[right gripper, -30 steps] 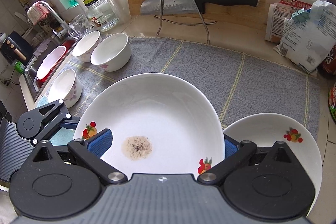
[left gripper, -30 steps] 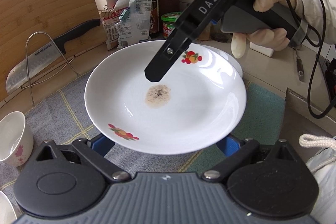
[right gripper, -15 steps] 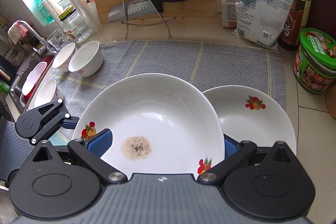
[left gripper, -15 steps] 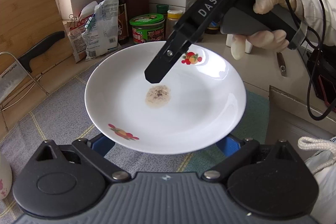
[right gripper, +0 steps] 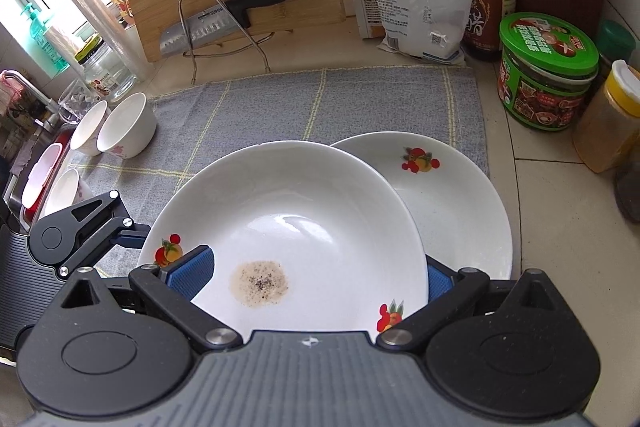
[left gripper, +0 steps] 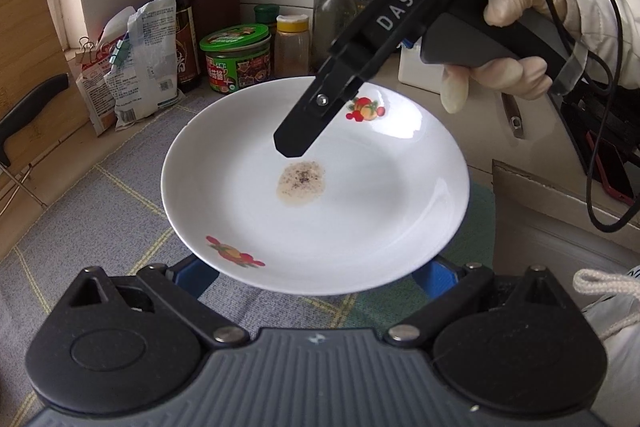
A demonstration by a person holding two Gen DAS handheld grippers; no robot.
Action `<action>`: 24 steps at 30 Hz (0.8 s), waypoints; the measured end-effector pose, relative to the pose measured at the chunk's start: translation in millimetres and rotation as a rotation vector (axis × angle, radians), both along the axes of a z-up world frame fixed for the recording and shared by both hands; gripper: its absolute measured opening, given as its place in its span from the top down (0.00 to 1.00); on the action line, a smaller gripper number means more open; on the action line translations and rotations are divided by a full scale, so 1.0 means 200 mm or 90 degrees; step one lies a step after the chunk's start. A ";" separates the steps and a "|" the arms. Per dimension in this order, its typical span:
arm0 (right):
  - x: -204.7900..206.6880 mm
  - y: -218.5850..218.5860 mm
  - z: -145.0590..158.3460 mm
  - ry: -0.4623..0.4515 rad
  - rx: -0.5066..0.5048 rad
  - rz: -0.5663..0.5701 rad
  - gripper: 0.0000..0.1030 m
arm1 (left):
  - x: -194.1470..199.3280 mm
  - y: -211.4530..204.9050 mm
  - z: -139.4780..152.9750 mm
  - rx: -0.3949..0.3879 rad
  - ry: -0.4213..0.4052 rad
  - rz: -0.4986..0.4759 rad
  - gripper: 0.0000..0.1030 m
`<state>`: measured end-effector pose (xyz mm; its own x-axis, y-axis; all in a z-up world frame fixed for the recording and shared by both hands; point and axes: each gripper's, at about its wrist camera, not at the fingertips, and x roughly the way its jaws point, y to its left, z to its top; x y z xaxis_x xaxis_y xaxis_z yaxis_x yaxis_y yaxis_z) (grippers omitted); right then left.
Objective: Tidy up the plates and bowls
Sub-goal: 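Carry the stained plate over the plate stack with the right gripper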
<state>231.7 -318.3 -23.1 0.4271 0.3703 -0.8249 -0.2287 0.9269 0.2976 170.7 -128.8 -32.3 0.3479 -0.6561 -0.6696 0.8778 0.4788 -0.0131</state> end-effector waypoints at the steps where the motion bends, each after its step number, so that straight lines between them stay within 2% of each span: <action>1: 0.00 -0.01 0.00 0.000 -0.001 -0.004 0.00 | 0.00 -0.01 0.00 0.000 0.000 -0.003 0.03; 24: -0.05 -0.21 -0.08 0.019 0.009 -0.053 0.00 | 0.06 -0.18 -0.05 0.016 0.020 -0.041 0.02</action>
